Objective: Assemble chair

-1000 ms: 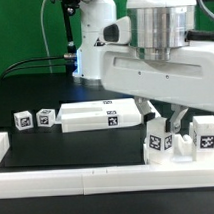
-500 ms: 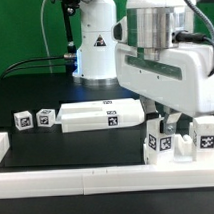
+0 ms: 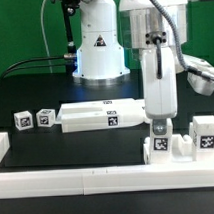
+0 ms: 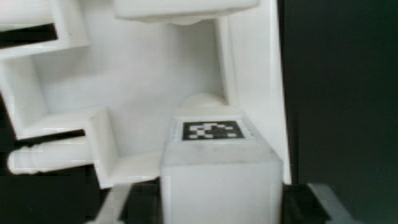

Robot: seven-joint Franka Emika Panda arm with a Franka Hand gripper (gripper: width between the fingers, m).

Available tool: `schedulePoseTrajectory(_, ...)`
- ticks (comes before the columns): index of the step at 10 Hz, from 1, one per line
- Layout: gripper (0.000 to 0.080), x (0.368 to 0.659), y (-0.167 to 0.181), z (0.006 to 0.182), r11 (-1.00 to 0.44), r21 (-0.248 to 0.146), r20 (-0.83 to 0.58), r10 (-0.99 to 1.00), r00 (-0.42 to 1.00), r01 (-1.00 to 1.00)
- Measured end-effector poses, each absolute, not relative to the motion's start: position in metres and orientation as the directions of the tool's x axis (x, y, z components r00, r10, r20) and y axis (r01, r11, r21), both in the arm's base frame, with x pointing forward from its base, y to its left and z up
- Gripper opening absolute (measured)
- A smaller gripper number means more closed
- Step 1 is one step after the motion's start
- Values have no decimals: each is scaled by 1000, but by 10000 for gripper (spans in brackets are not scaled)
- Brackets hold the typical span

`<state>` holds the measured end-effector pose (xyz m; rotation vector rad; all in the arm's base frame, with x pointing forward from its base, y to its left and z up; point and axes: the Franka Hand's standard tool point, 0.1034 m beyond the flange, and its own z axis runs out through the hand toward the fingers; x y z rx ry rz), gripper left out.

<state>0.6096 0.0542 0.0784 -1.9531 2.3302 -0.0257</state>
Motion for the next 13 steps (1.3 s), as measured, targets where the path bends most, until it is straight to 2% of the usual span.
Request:
schedulePoseTrajectory(1,481,609,54,77,116,-80,-60,-992,-112,-990)
schedulePoseTrajectory(2,481,608,56,76,54,-73,-54,-997,-50,-996)
schedulePoseTrajectory(3,611,610,57,76,-108,-75,-31,-993,111,-991)
schedulePoseTrajectory(4,638,610,58,77,-350,-74,0,-936,351,-934)
schedulePoseTrajectory(7,647,608,60,76,-528,-67,9,-849,529,-847)
schedulePoseTrajectory(9,649,609,56,77,-768,-51,45,-641,767,-639)
schedulePoseTrajectory(11,649,608,55,74,-869,-44,72,-494,866,-493)
schedulePoseTrajectory(12,523,608,55,74,-869,-44,72,-495,866,-493)
schedulePoseTrajectory(13,523,608,55,74,-861,-45,71,-509,858,-507)
